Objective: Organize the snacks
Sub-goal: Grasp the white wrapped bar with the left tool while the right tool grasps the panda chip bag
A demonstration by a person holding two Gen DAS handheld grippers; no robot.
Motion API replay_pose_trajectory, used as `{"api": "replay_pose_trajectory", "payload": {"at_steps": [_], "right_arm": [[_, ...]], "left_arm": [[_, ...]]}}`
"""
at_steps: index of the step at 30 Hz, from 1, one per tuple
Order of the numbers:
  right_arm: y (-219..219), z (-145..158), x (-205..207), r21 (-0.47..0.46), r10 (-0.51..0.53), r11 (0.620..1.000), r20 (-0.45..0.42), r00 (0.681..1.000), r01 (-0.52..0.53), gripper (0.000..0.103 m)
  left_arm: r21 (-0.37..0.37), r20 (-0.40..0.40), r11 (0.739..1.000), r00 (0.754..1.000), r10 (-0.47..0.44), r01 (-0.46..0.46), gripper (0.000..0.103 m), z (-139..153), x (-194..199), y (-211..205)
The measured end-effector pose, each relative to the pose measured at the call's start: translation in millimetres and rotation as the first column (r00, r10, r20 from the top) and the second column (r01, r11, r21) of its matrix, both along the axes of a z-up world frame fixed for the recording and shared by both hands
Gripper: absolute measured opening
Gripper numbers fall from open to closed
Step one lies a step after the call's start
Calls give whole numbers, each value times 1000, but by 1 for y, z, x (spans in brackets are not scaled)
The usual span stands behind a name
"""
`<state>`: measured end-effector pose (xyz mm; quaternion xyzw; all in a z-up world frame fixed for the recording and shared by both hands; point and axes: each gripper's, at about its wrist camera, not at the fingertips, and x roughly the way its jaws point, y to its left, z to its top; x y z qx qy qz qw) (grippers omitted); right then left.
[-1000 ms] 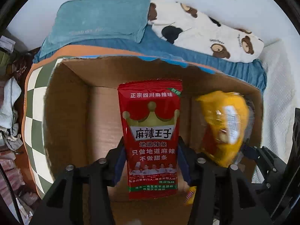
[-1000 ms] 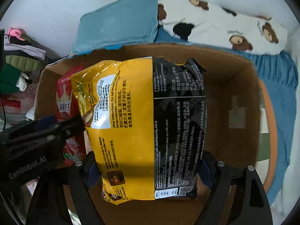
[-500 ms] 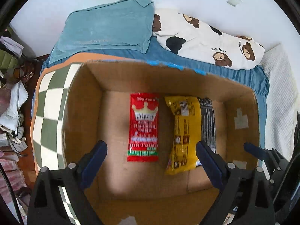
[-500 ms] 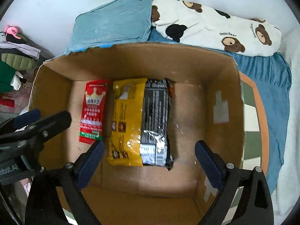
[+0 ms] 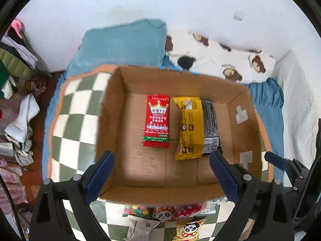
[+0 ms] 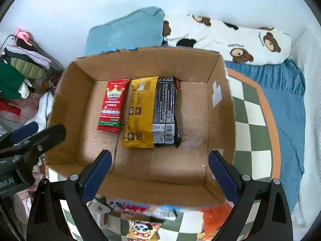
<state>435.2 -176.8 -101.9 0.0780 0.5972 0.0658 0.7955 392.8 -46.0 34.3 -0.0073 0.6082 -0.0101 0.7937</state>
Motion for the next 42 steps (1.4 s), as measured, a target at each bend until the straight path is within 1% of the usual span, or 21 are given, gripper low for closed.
{"api": "replay_pose_trajectory", "payload": {"at_steps": [3,5,7,9,11,12,14,15,16,17,18,20,21,22,23,26,27,30,36,39,42], "right_arm": [[-1,17,-31,3,-21,1000,51,998,21,99],[2,18,-56,14,-34,999,59,998,33,99],[5,12,-80,34,-40,999,48,998,38,99],[9,-3,-107,57,-42,998,15,999,41,99],[11,-22,-135,83,-54,995,-24,998,56,99],[12,-34,-146,90,-60,994,-45,997,64,98],[15,-59,-165,103,-69,992,-97,993,79,93],[17,-72,-171,110,-71,990,-130,989,85,88],[20,-87,-177,112,-74,989,-163,984,93,87],[23,-95,-181,109,-76,989,-175,982,96,87],[27,-106,-184,105,-80,989,-189,979,101,87],[34,-123,-184,83,-80,991,-215,973,100,87],[38,-135,-185,75,-86,992,-234,968,106,87],[41,-141,-184,80,-88,991,-246,965,110,87],[44,-150,-184,84,-92,990,-264,960,118,87],[53,-168,-185,94,-92,988,-294,951,124,84],[56,-173,-186,88,-88,989,-301,950,120,74],[61,-178,-198,43,-69,995,-290,955,85,61],[39,-176,-240,-8,-41,999,-332,942,41,59],[30,-179,-261,-29,-31,999,-352,936,22,59],[25,-184,-272,-42,-39,999,-358,933,26,60]], "left_arm": [[8,59,1000,998,-11,10,97,23,-26,4],[13,83,1000,996,-13,12,97,30,-48,7],[38,80,999,996,-27,24,97,28,-73,13],[65,51,997,997,-51,47,97,15,-98,18],[118,-2,990,997,-79,78,97,-11,-126,24],[125,-47,988,995,-89,94,97,-29,-139,28],[123,-149,985,984,-102,120,97,-68,-158,35],[119,-198,984,975,-105,130,97,-88,-165,37],[120,-229,983,967,-108,138,97,-104,-169,39],[135,-268,979,957,-111,151,96,-124,-172,40],[134,-293,978,949,-116,161,91,-139,-174,40],[140,-347,974,930,-122,180,89,-169,-172,39],[126,-370,974,920,-128,186,77,-181,-171,38],[111,-400,977,908,-122,180,59,-194,-170,39],[105,-417,980,902,-110,168,58,-201,-169,41],[87,-391,985,915,-101,146,58,-200,-170,46],[89,-383,986,918,-98,142,58,-198,-172,49],[100,-373,990,926,-60,104,58,-194,-187,64],[75,-400,997,916,43,-14,58,-193,-237,98],[64,-408,998,912,34,-9,59,-197,-253,100],[79,-403,997,915,19,14,60,-205,-256,97]]}}
